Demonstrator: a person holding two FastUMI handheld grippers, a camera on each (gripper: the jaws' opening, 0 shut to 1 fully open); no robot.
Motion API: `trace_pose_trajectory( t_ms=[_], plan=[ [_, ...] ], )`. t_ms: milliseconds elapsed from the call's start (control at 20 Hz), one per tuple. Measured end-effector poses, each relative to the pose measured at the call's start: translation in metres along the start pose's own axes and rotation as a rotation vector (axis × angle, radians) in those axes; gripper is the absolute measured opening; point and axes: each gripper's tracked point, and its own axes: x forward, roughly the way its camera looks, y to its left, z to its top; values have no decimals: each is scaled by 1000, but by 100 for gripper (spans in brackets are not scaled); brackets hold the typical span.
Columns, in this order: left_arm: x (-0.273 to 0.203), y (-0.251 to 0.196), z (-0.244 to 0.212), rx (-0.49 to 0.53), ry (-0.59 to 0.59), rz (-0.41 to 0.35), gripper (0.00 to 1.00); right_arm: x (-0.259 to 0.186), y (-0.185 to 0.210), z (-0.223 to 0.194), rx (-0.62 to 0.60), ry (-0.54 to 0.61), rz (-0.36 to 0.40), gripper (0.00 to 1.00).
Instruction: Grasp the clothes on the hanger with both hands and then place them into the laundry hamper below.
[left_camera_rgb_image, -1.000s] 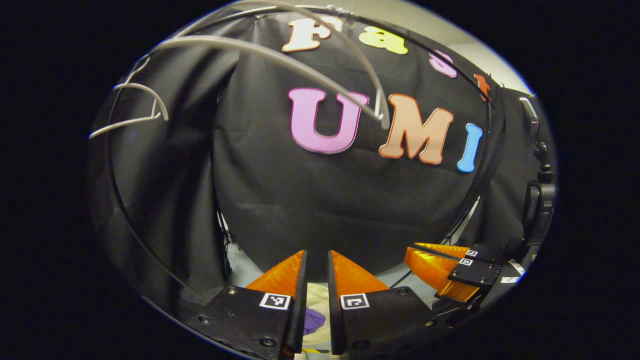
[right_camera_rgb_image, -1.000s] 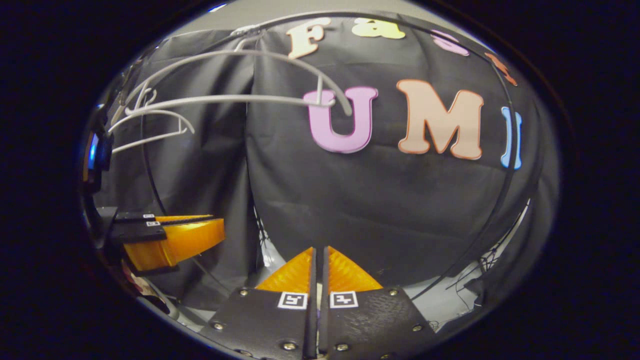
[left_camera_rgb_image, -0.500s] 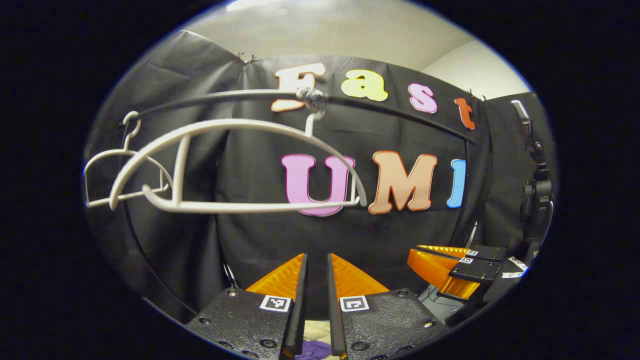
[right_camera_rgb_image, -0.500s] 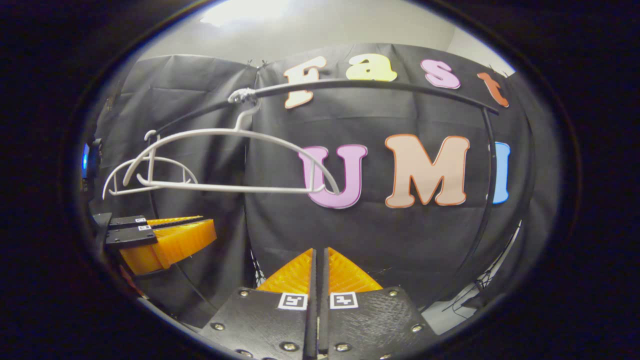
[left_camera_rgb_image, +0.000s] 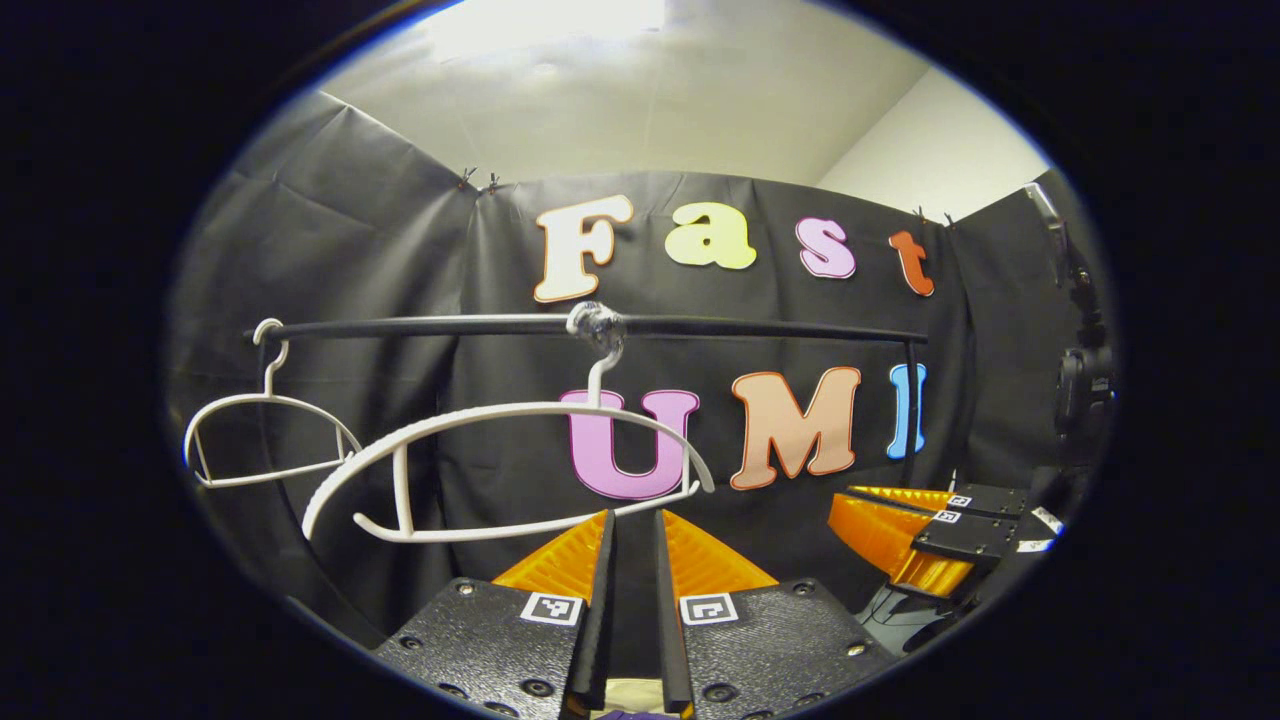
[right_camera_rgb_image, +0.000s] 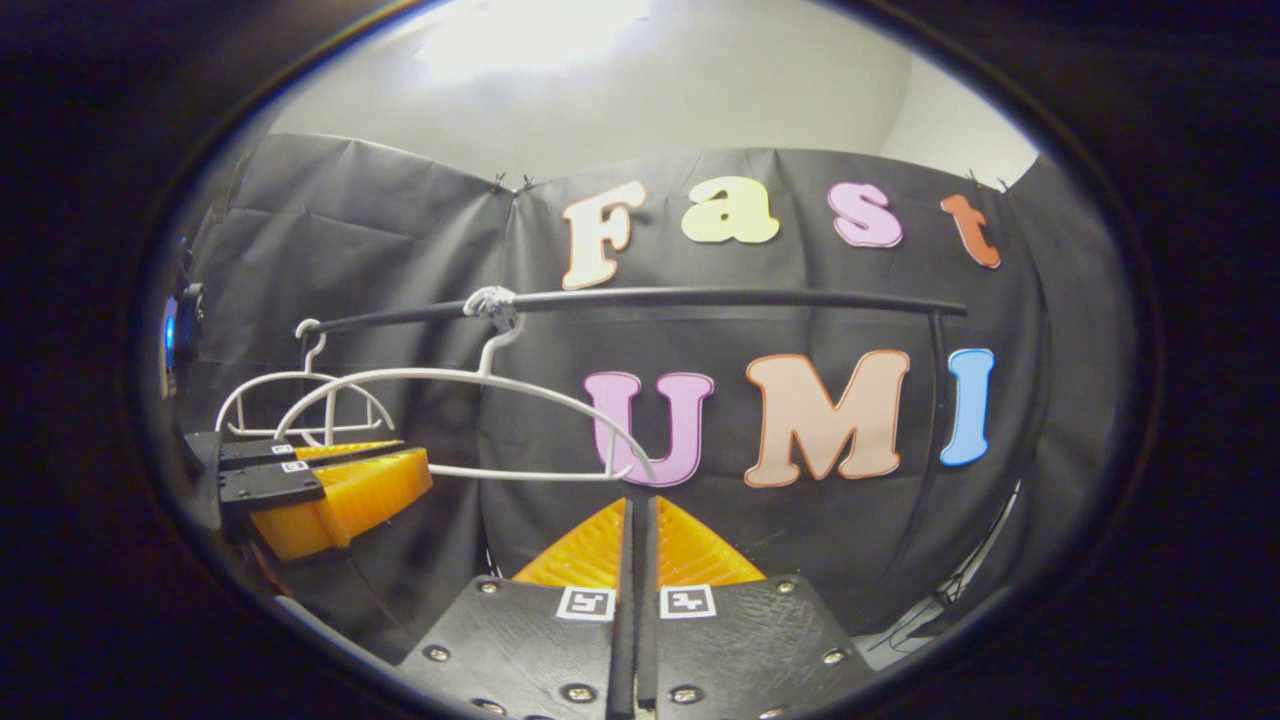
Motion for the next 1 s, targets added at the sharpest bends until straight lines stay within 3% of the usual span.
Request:
trace_pose_trajectory(
  t_ms=[100, 150, 300, 550, 600, 650, 850, 1000],
  plan=[
    [-1, -5, 14, 0, -15, 1, 22, -5, -3, 11, -8, -24, -12, 4],
    [-2, -10, 19, -3, -20, -3, 29, -8, -4, 15, -8, -34, -15, 4],
    [-4, -12, 29, 1, -37, -8, 29, -15, -5, 23, 3, -50, -24, 6],
    [-7, -16, 44, -6, -58, -22, 50, -26, -11, 34, 4, -71, -44, 18],
    [-8, -17, 45, -10, -57, -25, 55, -28, -13, 36, 5, -72, -50, 31],
    [-8, -18, 46, -13, -58, -28, 60, -30, -16, 36, 7, -74, -57, 29],
    [-10, -22, 45, -28, -58, -36, 92, -38, -22, 39, 16, -77, -78, 46],
    [-10, -23, 44, -37, -52, -40, 93, -43, -27, 39, 11, -74, -92, 73]
  ],
)
